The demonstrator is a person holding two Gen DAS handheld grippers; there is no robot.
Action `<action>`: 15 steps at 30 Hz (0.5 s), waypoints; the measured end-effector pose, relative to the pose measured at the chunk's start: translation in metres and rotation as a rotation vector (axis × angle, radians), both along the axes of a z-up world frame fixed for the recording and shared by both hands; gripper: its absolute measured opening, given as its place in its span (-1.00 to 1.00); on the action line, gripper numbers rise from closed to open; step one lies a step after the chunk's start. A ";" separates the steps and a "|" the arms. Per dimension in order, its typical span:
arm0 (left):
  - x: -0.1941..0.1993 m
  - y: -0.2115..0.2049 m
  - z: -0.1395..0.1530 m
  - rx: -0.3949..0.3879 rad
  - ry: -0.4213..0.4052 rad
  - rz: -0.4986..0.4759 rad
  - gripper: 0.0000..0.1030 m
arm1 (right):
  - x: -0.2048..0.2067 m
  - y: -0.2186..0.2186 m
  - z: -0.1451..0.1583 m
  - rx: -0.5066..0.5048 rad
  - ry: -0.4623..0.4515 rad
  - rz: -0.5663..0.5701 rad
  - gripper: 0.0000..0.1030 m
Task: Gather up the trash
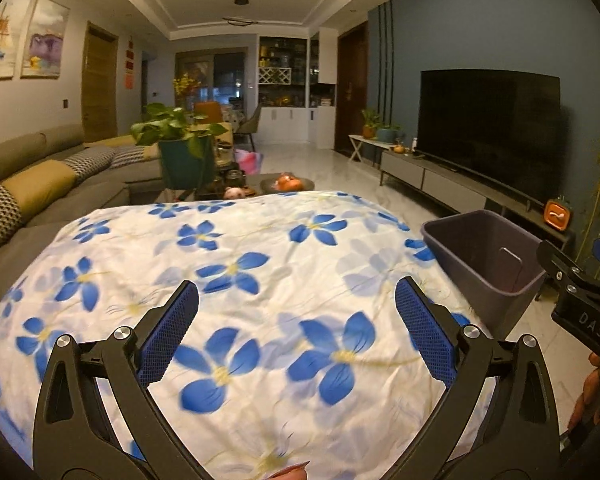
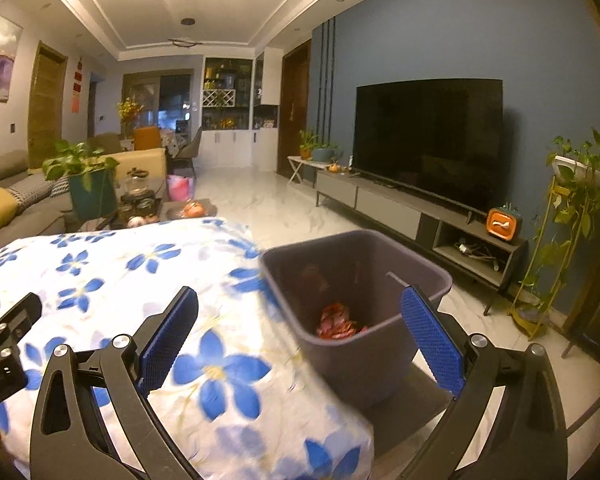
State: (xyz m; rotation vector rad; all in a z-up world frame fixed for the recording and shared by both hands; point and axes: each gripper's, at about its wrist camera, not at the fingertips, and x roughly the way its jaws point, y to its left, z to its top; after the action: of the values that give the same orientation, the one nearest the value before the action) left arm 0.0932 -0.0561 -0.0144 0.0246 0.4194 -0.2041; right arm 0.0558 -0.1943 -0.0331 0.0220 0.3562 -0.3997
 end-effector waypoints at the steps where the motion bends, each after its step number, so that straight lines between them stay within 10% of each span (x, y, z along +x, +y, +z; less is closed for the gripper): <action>1: -0.003 0.003 0.001 -0.003 -0.002 0.003 0.89 | -0.005 0.005 0.001 0.007 0.002 0.010 0.89; 15: -0.041 0.036 0.010 -0.040 -0.011 0.010 0.89 | -0.051 0.047 0.014 0.002 -0.035 0.050 0.89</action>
State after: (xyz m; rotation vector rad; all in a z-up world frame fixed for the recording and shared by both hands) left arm 0.0523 -0.0203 -0.0047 -0.0152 0.4046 -0.2024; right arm 0.0051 -0.1476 -0.0194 0.0218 0.3223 -0.3487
